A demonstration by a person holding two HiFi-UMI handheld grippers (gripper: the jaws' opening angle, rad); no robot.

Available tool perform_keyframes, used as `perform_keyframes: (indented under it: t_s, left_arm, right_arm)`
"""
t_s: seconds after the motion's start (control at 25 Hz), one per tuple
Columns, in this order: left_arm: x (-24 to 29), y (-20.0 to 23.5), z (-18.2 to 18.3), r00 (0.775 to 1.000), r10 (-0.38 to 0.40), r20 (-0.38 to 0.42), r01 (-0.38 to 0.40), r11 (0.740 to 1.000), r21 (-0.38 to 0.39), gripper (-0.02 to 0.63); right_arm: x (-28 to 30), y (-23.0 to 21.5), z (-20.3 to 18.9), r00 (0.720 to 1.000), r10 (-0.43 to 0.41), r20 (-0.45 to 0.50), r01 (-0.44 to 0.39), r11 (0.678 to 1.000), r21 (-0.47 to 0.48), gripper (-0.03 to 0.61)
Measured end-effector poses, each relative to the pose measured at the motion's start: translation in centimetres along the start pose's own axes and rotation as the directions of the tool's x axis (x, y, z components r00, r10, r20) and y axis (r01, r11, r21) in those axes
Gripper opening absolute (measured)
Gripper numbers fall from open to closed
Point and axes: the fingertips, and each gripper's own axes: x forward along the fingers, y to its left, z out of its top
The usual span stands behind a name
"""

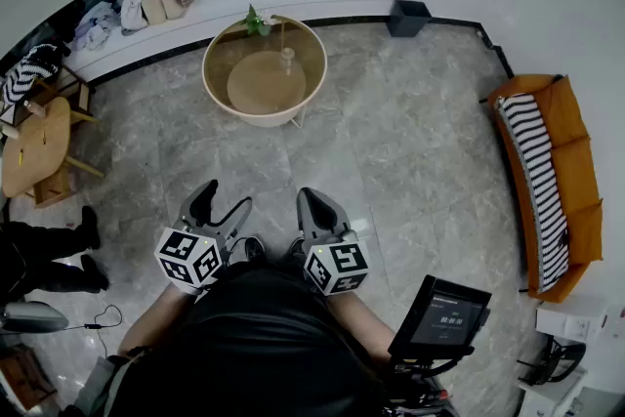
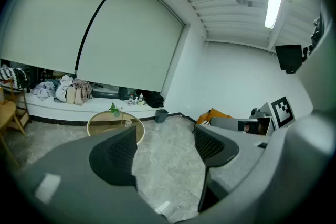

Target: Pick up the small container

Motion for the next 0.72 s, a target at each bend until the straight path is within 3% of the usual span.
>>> perform_keyframes:
  t_s: [0.72]
  left_arm:
    - [1.5,-6.8,-2.4,0.999,0.014,-0.04,-0.014,1.0,0.003,0.35]
  right_arm:
    - [-4.4,-3.8,-0.8,0.998,0.07,0.005,-0.07,0.996,0.047,-0.005]
